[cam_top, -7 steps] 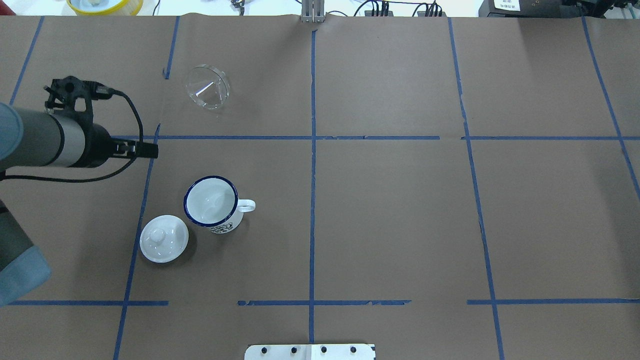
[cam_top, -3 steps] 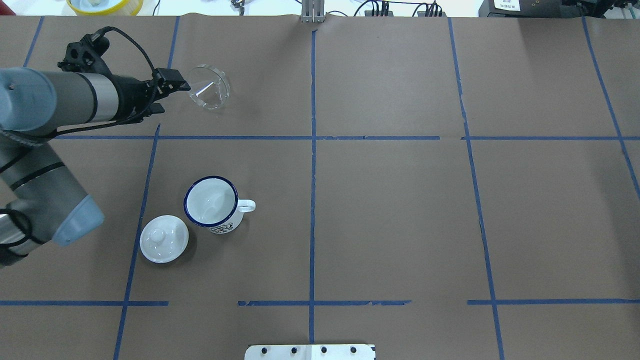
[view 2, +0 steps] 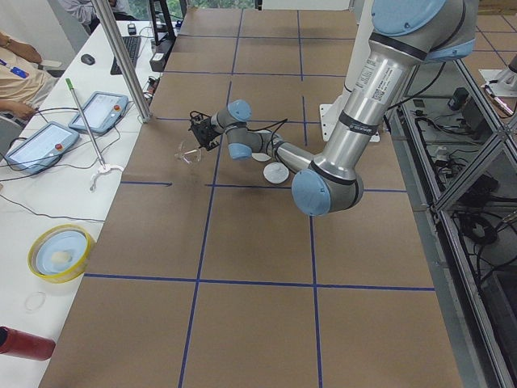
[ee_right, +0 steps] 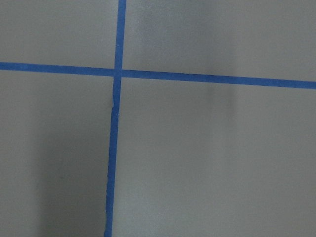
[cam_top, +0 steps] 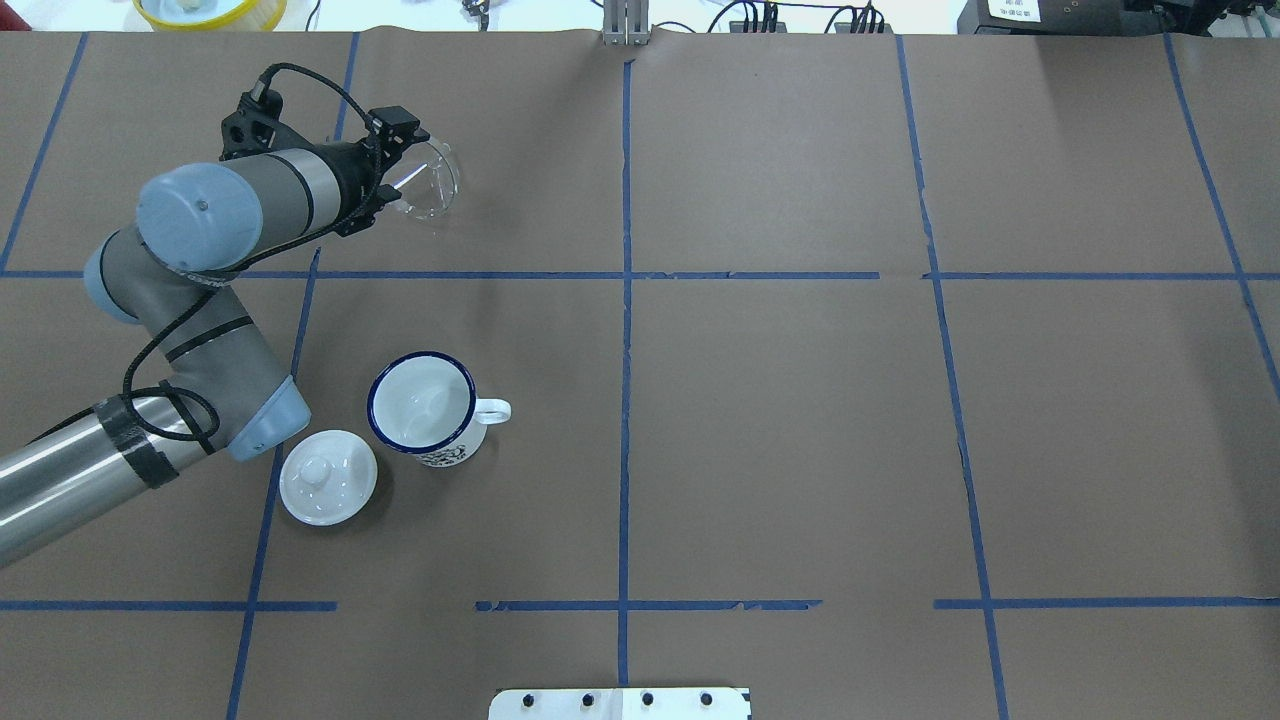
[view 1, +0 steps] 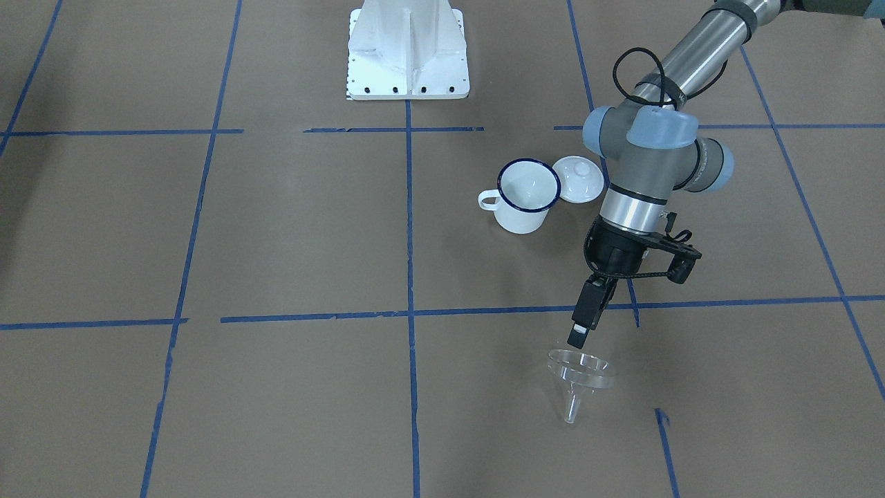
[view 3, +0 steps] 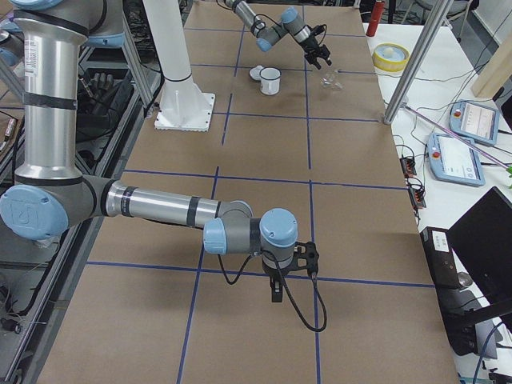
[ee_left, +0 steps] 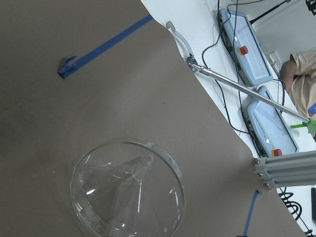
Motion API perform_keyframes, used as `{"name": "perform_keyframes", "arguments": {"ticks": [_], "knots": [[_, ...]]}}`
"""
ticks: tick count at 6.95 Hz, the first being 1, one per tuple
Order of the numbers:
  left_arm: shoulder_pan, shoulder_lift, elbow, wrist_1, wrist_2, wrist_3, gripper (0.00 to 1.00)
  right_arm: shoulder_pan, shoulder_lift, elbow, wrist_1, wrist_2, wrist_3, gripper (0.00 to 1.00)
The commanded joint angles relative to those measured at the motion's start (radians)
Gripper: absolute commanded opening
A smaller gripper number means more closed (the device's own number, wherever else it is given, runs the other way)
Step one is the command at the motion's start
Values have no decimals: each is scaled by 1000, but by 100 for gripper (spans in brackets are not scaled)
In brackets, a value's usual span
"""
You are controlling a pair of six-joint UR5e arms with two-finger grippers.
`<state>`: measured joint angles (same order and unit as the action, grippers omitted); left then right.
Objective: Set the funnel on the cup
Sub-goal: 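Move the left gripper to the clear glass funnel, then grasp the clear glass funnel rim with the left gripper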
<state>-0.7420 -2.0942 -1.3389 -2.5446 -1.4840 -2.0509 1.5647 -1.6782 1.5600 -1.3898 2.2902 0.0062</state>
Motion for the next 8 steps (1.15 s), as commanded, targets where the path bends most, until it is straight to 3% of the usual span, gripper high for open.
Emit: {"name": "perform_keyframes", "arguments": {"ticks": [1, 3, 4, 8], "knots": [[6, -92, 145, -45, 48, -57, 87, 0, 0, 0, 0, 0, 0, 100], [-2, -92, 150, -46, 48, -57, 60, 0, 0, 0, 0, 0, 0, 100], [-16, -90, 152, -46, 48, -55, 52, 0, 0, 0, 0, 0, 0, 100], [-36, -87, 178, -48, 50, -54, 46, 0, 0, 0, 0, 0, 0, 100]]}}
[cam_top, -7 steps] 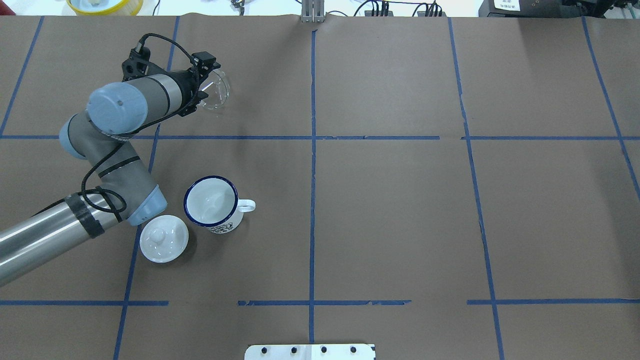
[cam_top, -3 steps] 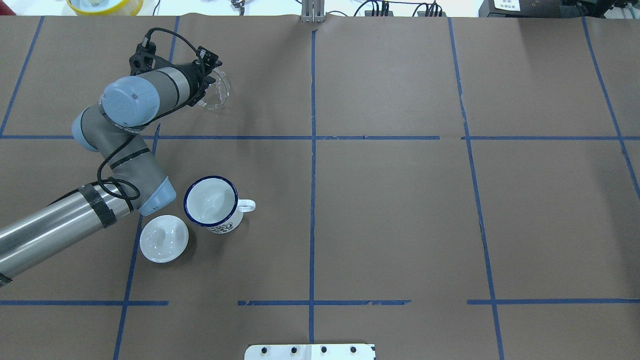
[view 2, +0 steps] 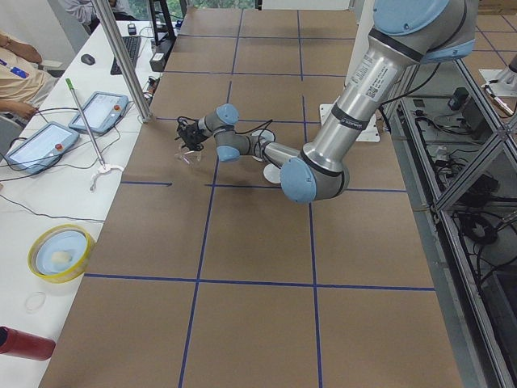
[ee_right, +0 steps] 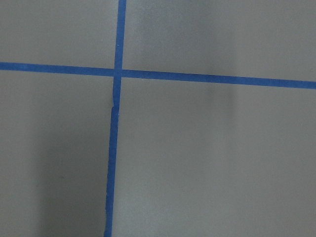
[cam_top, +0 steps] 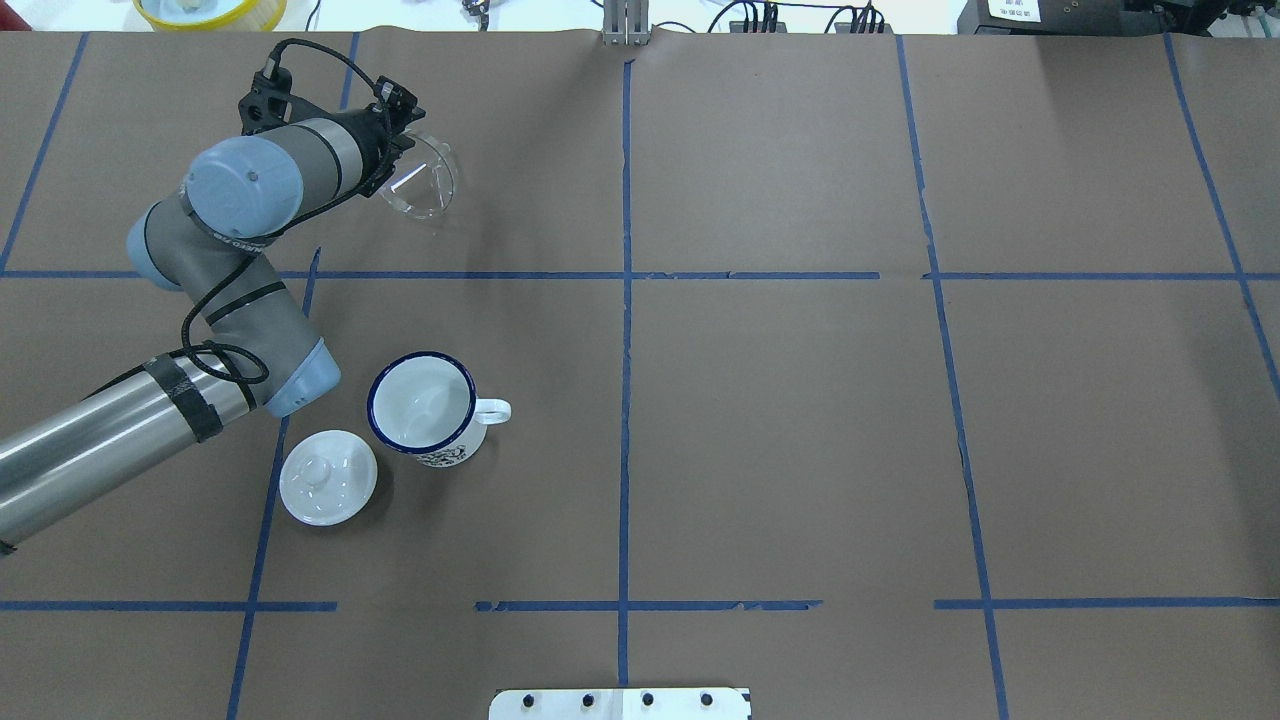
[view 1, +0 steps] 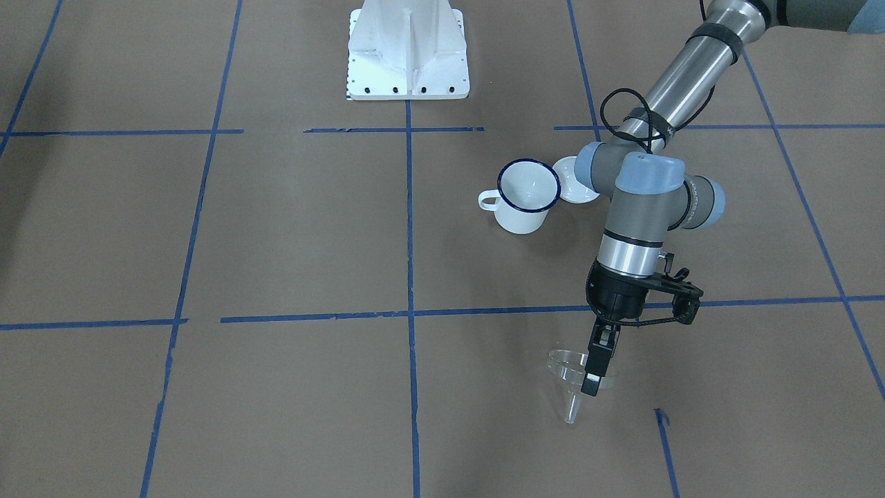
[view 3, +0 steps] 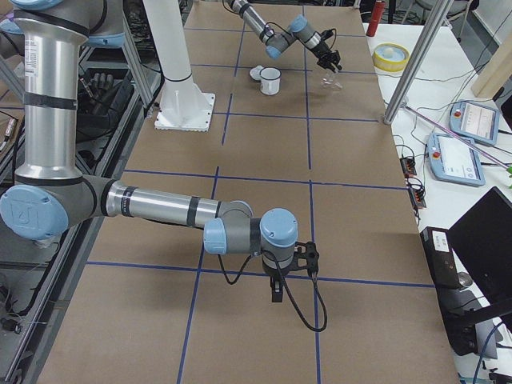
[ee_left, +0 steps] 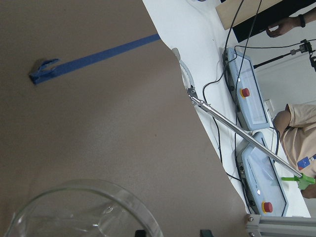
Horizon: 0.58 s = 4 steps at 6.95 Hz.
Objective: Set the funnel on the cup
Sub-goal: 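Grasp the clear glass funnel rim with the left gripper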
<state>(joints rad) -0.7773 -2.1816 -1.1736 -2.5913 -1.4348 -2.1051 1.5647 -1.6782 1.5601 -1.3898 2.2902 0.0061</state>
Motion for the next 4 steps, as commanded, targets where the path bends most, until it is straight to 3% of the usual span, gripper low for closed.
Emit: {"name": "perform_keyframes", "arguments": {"ticks": [1, 2, 3, 4], "knots": [[3, 2, 15, -12, 0, 2, 46, 0, 0, 0, 0, 0, 0, 100], [4, 2, 15, -12, -1, 5, 26, 0, 0, 0, 0, 0, 0, 100], [4, 2, 12, -15, -6, 13, 0, 0, 0, 0, 0, 0, 0, 100], [4, 3, -3, -20, -7, 17, 0, 0, 0, 0, 0, 0, 0, 100]]}}
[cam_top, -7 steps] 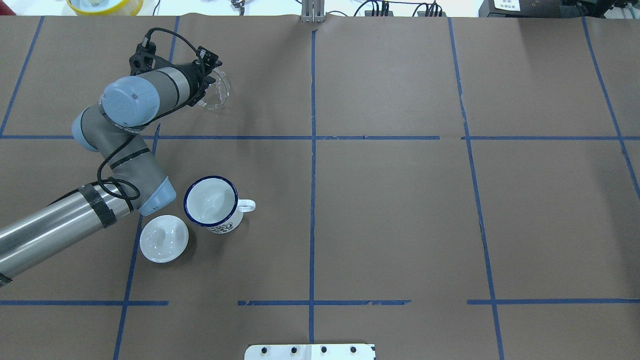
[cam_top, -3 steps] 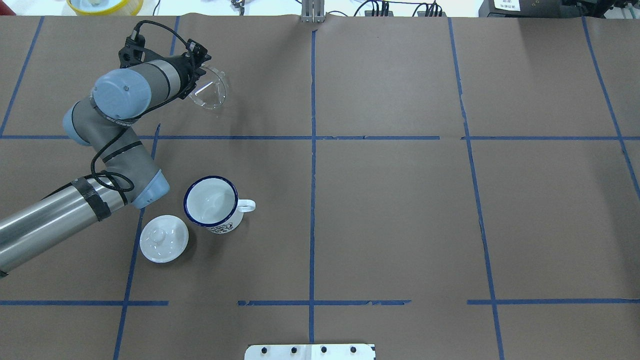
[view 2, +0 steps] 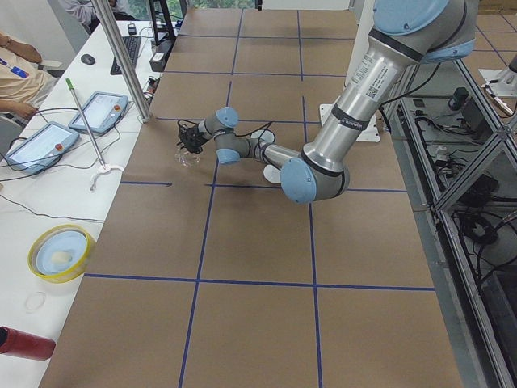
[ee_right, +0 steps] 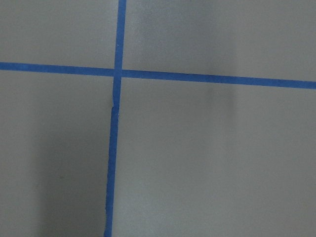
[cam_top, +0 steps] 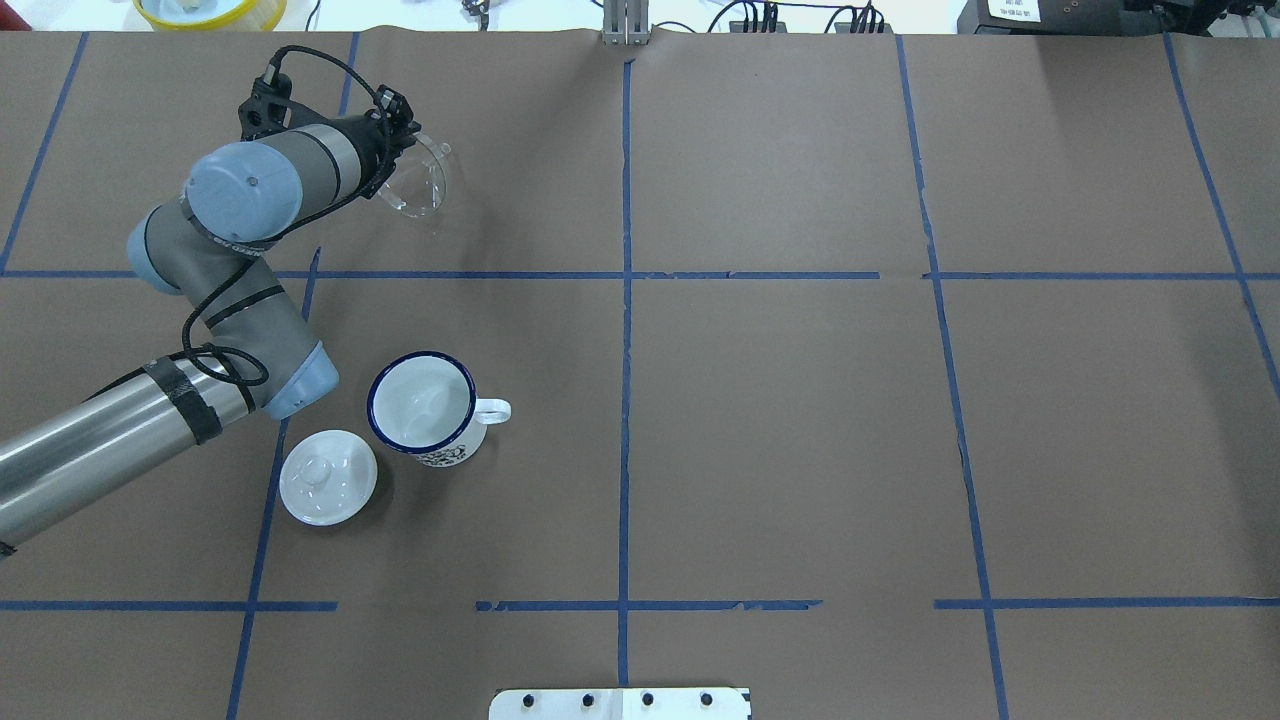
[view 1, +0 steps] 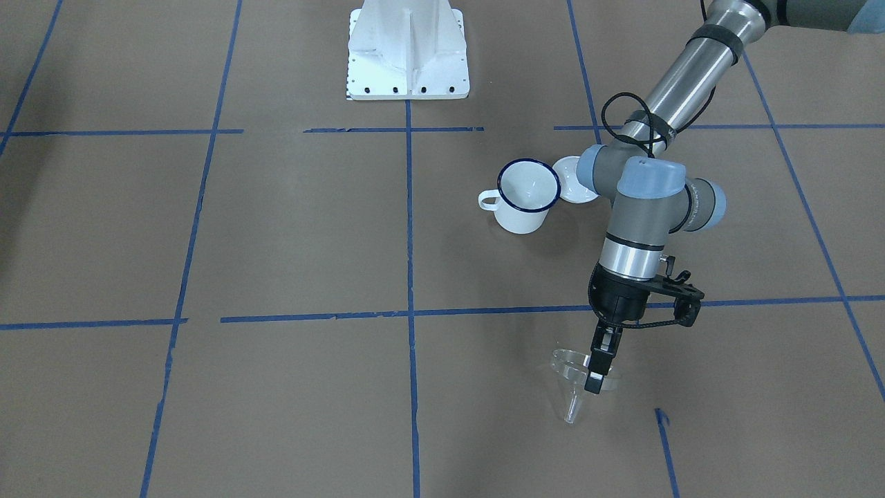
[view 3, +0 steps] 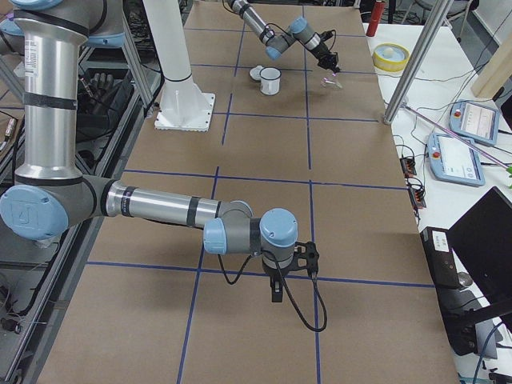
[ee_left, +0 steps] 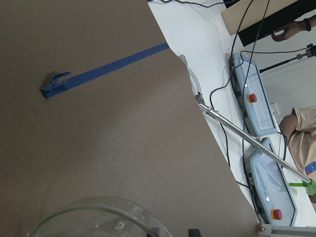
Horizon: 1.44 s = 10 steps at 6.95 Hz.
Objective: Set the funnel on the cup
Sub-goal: 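Lift the funnel and carry it over the white mug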
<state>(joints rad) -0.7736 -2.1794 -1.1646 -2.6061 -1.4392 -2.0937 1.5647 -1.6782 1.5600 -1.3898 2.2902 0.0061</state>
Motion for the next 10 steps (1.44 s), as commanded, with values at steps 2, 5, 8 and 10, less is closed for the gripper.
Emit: {"name": "perform_keyframes", "arguments": {"ticks": [2, 5, 8, 10], "knots": [[-33, 12, -177, 12, -95, 90, 0, 0, 0, 0, 0, 0, 0, 100], [-52, 49, -584, 473, -262, 204, 0, 0, 0, 0, 0, 0, 0, 100], [-47, 17, -876, 1115, -412, 568, 0, 0, 0, 0, 0, 0, 0, 100], [-35, -115, -883, 1462, -521, 801, 0, 0, 0, 2, 0, 0, 0, 100]]}}
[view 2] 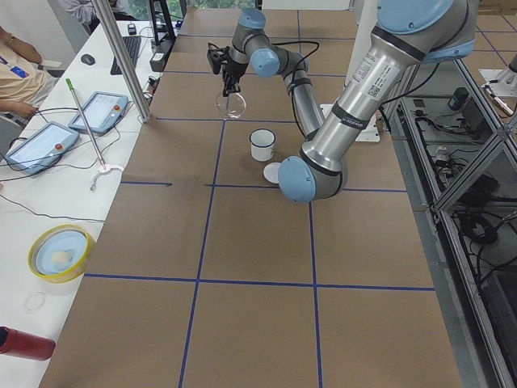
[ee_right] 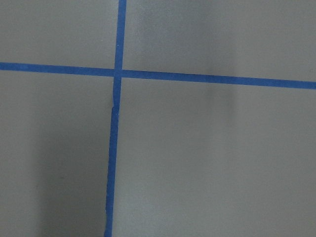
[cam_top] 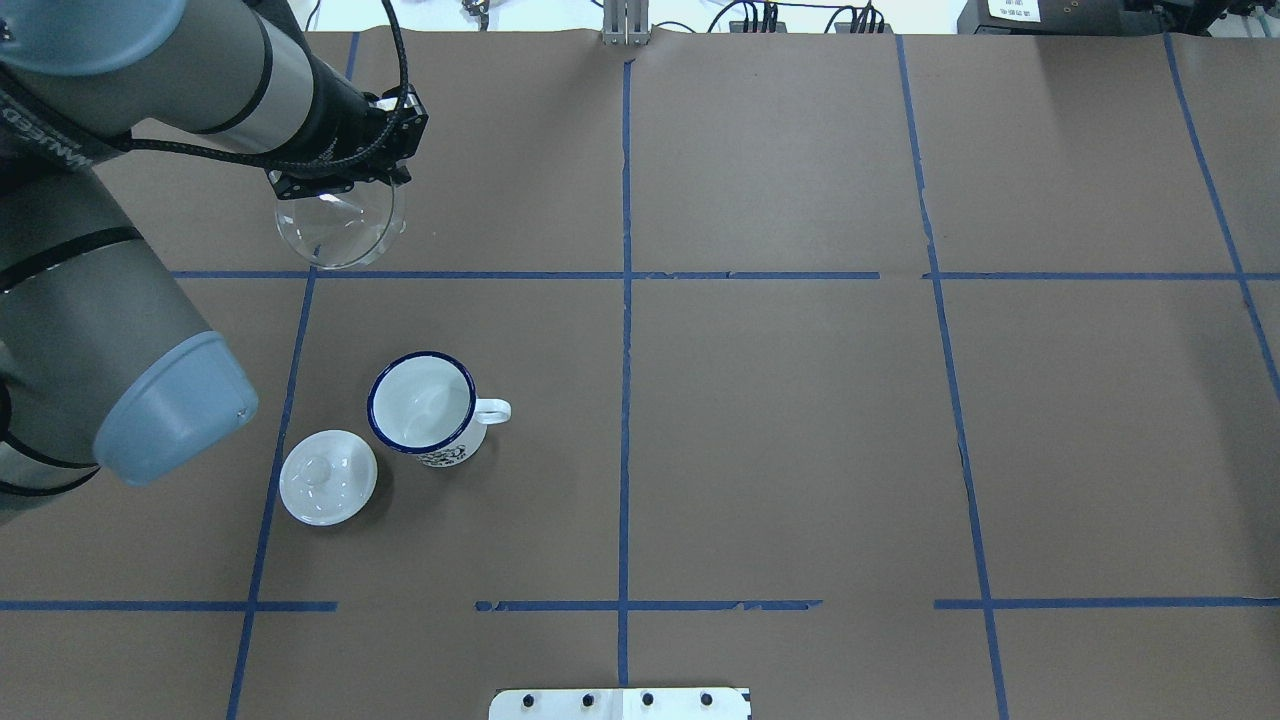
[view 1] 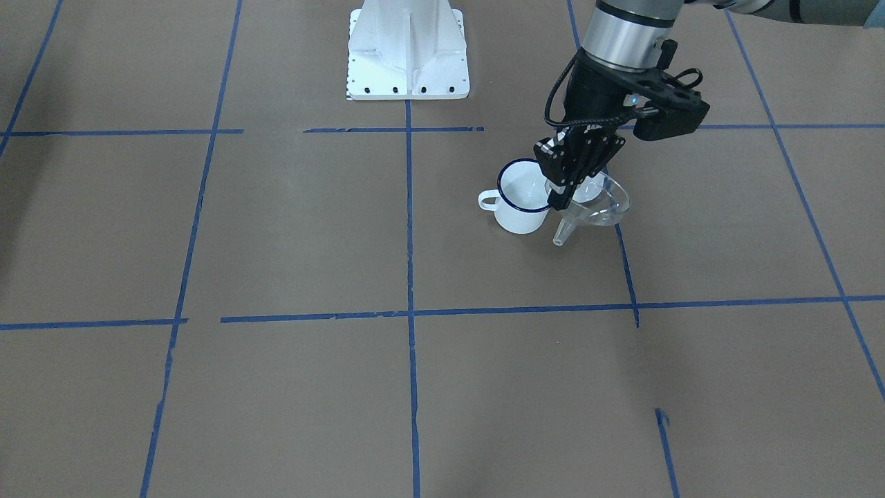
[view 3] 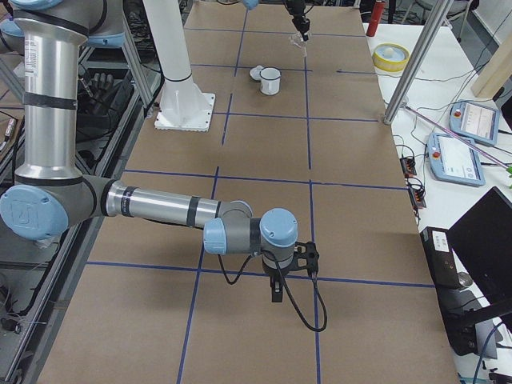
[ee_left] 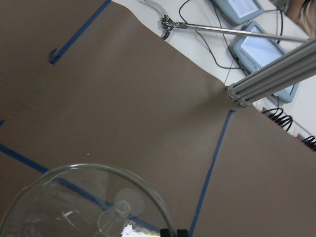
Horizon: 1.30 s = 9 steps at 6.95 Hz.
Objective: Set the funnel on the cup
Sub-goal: 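Lift the funnel and carry it over the white mug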
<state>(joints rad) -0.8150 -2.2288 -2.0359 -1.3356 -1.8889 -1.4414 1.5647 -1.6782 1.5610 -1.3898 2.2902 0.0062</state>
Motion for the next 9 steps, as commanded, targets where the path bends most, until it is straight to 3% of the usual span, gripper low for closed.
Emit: {"name": "perform_keyframes", "arguments": {"ticks": [1, 3, 6, 9], "knots": [[29, -71, 20, 223, -84, 229, 0, 0, 0, -1, 0, 0, 0, 100], [75, -81, 120, 222, -87, 303, 0, 0, 0, -1, 0, 0, 0, 100], [183, -62, 137, 181, -87, 302, 0, 0, 0, 1, 0, 0, 0, 100], [206, -2, 204, 47, -82, 299, 0, 0, 0, 1, 0, 0, 0, 100]]}}
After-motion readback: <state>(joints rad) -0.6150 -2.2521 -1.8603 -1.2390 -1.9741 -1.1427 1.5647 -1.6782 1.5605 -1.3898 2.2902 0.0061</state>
